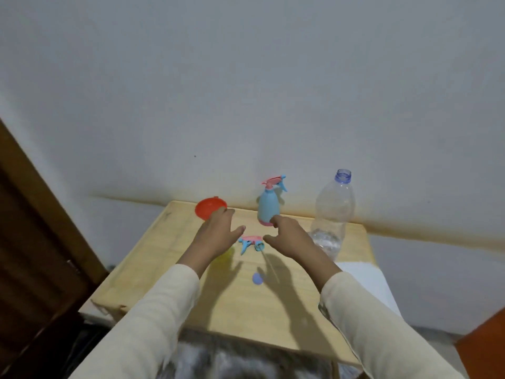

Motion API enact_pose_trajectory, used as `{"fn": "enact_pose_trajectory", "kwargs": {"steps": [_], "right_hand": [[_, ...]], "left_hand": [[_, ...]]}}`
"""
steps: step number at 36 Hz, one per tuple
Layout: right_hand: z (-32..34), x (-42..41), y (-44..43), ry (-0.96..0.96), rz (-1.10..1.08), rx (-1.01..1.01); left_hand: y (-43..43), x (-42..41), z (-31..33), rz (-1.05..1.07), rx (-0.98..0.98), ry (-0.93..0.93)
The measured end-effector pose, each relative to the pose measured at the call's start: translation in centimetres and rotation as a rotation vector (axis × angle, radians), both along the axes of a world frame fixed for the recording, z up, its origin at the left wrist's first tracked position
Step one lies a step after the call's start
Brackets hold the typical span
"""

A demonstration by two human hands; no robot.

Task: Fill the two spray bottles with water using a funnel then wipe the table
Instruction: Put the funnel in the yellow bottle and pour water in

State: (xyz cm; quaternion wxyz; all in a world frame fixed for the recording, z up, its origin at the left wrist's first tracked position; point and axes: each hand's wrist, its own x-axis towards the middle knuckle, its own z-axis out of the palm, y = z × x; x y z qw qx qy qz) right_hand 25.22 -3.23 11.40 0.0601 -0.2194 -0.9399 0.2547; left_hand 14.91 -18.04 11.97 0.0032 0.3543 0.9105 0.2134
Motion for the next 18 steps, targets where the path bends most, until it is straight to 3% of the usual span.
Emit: {"fn": "enact_pose_trajectory", "kwargs": {"steps": [5, 10, 18], "right_hand": [[-0.1, -5.3, -2.7, 0.071, 0.034, -0.048], [-0.7, -10.4, -4.8, 0.230, 0.042, -0.078], [-2.7, -15.5, -6.8, 0.270, -0.010, -0.129]], "left_hand": [[-4.4, -4.6, -0.4, 0.129, 0.054, -0.006], [-6.8, -8.4, -2.4, 0.156, -0.038, -0.039], [-6.0, -11.6, -7.3, 0.044, 0.031, -0.294]]}}
